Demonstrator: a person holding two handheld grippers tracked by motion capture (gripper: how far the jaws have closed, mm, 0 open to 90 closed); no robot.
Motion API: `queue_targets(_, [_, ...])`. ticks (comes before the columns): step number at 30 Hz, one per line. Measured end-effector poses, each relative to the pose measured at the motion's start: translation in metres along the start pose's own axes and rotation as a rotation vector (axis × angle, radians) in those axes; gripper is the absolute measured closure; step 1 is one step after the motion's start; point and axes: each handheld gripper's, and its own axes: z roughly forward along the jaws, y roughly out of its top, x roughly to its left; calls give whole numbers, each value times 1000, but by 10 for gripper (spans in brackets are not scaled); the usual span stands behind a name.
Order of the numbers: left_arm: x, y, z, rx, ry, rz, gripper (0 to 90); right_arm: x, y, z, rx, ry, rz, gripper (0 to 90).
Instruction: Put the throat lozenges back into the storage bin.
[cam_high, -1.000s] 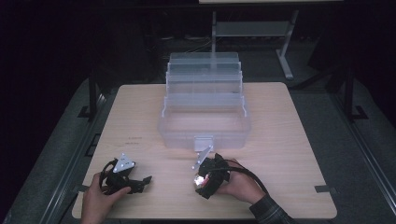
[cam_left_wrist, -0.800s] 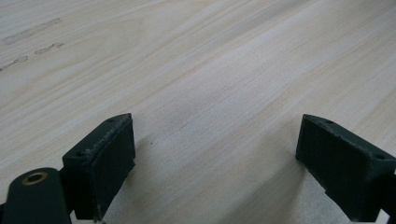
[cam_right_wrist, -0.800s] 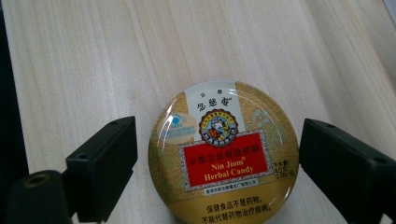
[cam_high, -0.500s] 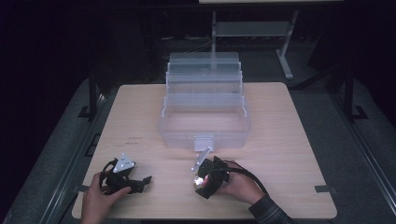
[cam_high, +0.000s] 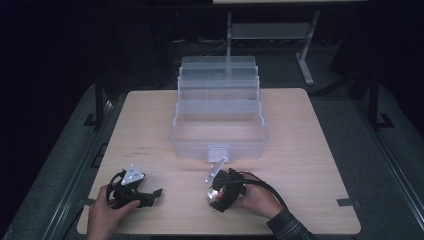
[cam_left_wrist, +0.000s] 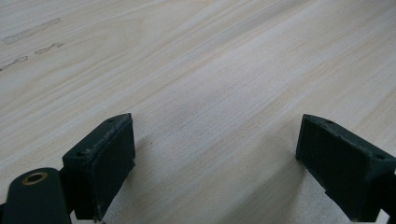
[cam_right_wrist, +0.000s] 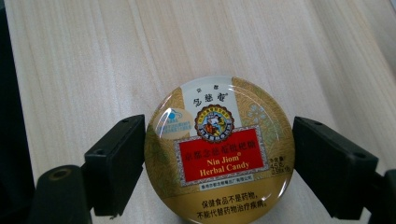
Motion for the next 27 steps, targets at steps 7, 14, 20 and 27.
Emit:
queue_targets(7, [0,0,0,0,0,0,109,1,0,3,19,2,-3,192])
queue_targets(14, [0,0,0,0,0,0,109,1,0,3,24,8,4,194])
queue_targets(20, [0,0,0,0,0,0,109,0,1,-1,30,18,13,195])
queue_targets(27, [0,0,0,0,0,0,109,-2,1,-10,12,15,27,195])
